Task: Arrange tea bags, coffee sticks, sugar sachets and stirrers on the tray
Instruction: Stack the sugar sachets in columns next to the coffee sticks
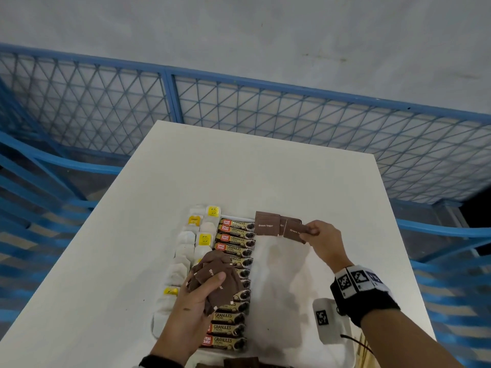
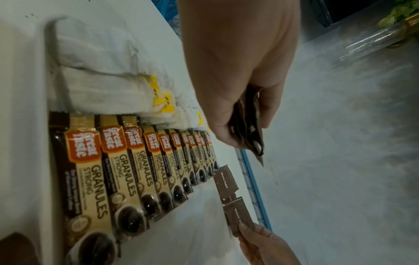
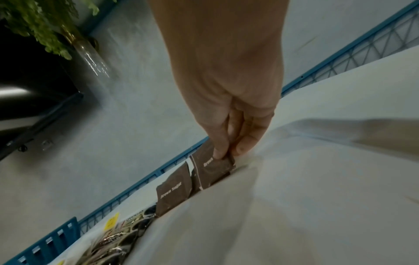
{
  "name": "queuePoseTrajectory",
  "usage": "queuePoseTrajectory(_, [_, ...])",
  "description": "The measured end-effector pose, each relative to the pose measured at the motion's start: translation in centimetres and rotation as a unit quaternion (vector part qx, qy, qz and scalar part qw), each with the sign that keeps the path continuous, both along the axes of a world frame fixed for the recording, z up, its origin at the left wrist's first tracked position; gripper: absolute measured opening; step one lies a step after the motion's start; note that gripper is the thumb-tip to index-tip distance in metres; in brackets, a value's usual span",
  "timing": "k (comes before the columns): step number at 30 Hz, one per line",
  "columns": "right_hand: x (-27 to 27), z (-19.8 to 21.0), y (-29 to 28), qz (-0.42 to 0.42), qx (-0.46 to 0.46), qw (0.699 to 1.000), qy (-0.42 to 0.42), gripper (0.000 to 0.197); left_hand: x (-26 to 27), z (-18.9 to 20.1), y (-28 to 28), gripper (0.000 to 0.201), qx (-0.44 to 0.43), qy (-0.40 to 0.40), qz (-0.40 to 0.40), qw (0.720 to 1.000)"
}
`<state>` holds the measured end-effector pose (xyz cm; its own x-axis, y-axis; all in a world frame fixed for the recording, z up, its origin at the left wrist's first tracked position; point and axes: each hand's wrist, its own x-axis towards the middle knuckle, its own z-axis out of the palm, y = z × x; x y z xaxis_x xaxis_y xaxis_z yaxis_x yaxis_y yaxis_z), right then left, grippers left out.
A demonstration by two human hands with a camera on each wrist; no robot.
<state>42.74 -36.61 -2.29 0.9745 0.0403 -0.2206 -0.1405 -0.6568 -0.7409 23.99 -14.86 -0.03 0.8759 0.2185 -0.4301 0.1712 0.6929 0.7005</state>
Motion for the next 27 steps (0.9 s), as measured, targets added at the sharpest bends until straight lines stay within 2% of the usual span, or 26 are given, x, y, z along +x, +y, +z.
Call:
queuePoseTrajectory(4, [0.4, -0.5, 0.7, -0.023, -0.005, 1.0, 0.014, 0.022, 0.0, 0.0, 0.0, 0.026, 0.006, 0.006, -0.001, 1.0])
queuePoseTrajectory(10, [0.1, -0.3, 1.5, -0.025, 0.004, 1.0, 0.003, 0.034, 0.0, 0.1, 0.0, 0.03, 0.003, 0.019, 0.005, 1.0])
queuePoseTrajectory(11, [0.1, -0.3, 1.6, -0.025, -0.001, 1.0, 0.002, 0.035, 0.0, 0.0, 0.0, 0.034, 0.001, 0.015, 0.004, 1.0])
queuePoseTrajectory(14, [0.0, -0.4, 1.7, -0.026, -0.021, 0.999, -0.007, 0.038, 0.1, 0.1, 0.1, 0.065, -0.001, 0.002, -0.001, 1.0])
queuePoseTrajectory(16, [-0.1, -0.6, 1.7, -0.025, -0.034, 0.999, -0.017, 0.04, 0.2, 0.2, 0.2, 0.063, -0.002, 0.0, 0.002, 1.0])
queuePoseTrajectory(19, [-0.5, -0.7, 1.7, -0.029, -0.037, 0.999, -0.028, 0.04, 0.4, 0.1, 0.1, 0.076, -0.004, -0.002, 0.0, 1.0])
queuePoseTrajectory(21, [-0.8, -0.8, 1.8, -0.034, -0.037, 0.998, -0.042, 0.039, 0.3, 0.1, 0.1, 0.063, -0.013, -0.002, -0.001, 1.0])
queuePoseTrajectory(22, [-1.0, -0.7, 1.9, -0.035, -0.031, 0.998, -0.052, 0.037, 0.4, 0.3, 0.0, 0.065, -0.013, -0.001, -0.002, 1.0])
queuePoseTrajectory(25, [-2.4, 0.2, 3.0, -0.011, 0.02, 0.997, -0.07, 0.024, 0.4, 0.3, -0.3, 0.089, -0.014, -0.004, 0.003, 1.0])
queuePoseTrajectory(27, [-4.0, 1.5, 4.1, 0.033, 0.05, 0.997, -0.046, 0.015, 0.4, 0.4, -0.4, 0.092, -0.017, -0.002, 0.01, 1.0])
